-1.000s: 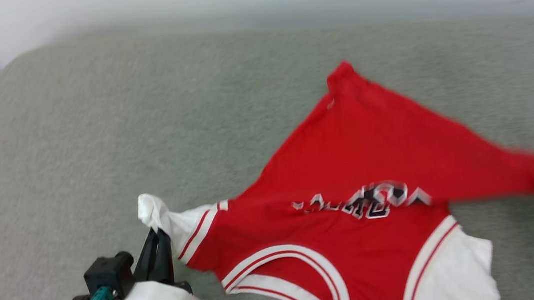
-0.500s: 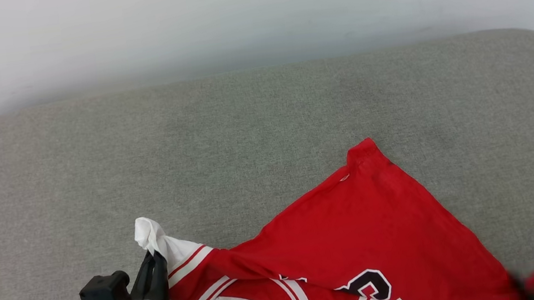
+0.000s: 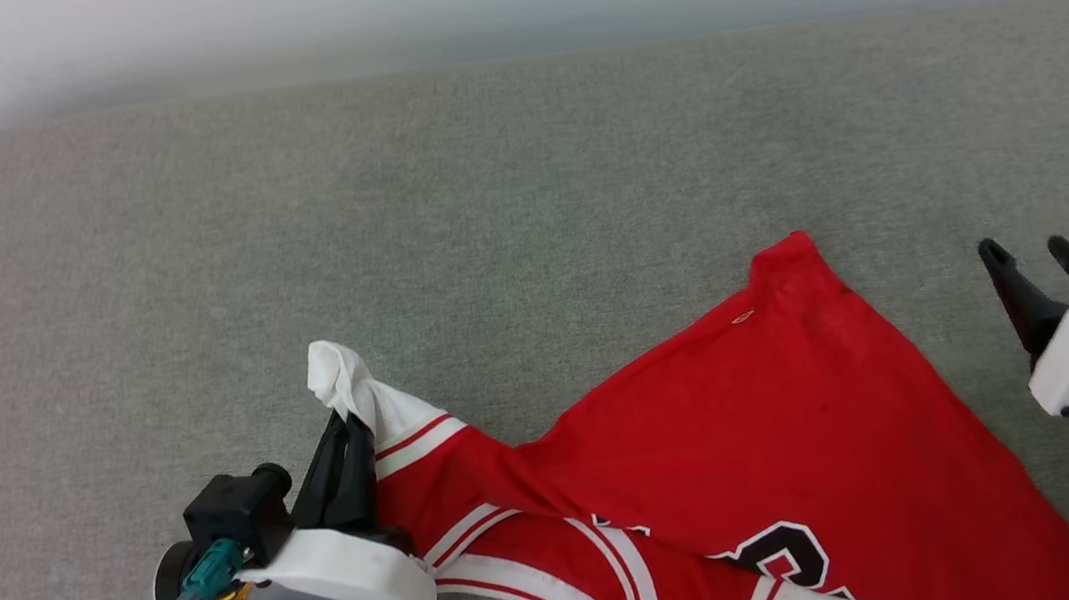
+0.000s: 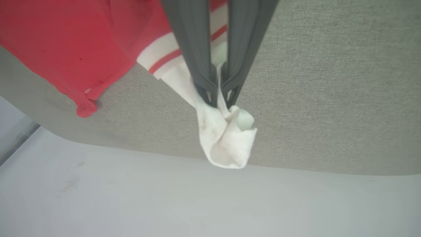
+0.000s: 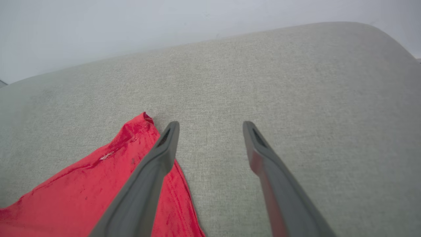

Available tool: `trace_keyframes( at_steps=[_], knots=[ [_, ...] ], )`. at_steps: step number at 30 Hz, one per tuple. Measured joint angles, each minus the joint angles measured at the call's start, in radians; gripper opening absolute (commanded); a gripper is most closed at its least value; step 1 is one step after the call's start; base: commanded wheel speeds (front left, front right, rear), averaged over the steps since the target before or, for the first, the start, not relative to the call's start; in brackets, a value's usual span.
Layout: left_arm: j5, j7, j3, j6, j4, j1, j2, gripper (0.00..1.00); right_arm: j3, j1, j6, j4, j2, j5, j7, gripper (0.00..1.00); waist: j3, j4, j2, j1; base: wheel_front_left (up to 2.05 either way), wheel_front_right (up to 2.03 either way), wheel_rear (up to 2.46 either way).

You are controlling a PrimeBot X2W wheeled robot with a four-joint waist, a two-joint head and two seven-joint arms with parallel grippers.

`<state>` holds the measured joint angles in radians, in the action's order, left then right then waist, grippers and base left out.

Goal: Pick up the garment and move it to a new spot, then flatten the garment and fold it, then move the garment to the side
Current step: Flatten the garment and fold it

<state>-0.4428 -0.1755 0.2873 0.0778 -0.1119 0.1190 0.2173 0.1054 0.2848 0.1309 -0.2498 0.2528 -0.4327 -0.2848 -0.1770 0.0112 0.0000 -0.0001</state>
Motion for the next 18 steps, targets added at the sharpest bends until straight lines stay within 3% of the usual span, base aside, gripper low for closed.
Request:
trace_keyframes(
  at_steps=[9, 18],
  knots=[
    [0.013, -0.035, 0.028, -0.021, 0.002, 0.091, -0.032, 0.0, -0.203, 0.284, 0.0, -0.142, 0.067, -0.039, -0.425, 1.0, -0.119, -0.083, 0.0, 0.0001, 0.0, 0.0, 0.0],
    [0.016, -0.063, 0.053, -0.036, -0.027, 0.128, -0.072, 0.0, -0.307, 0.396, 0.0, -0.239, 0.101, -0.054, -0.59, 1.0, -0.199, -0.156, 0.0, 0.0001, 0.0, 0.0, 0.0]
  ],
)
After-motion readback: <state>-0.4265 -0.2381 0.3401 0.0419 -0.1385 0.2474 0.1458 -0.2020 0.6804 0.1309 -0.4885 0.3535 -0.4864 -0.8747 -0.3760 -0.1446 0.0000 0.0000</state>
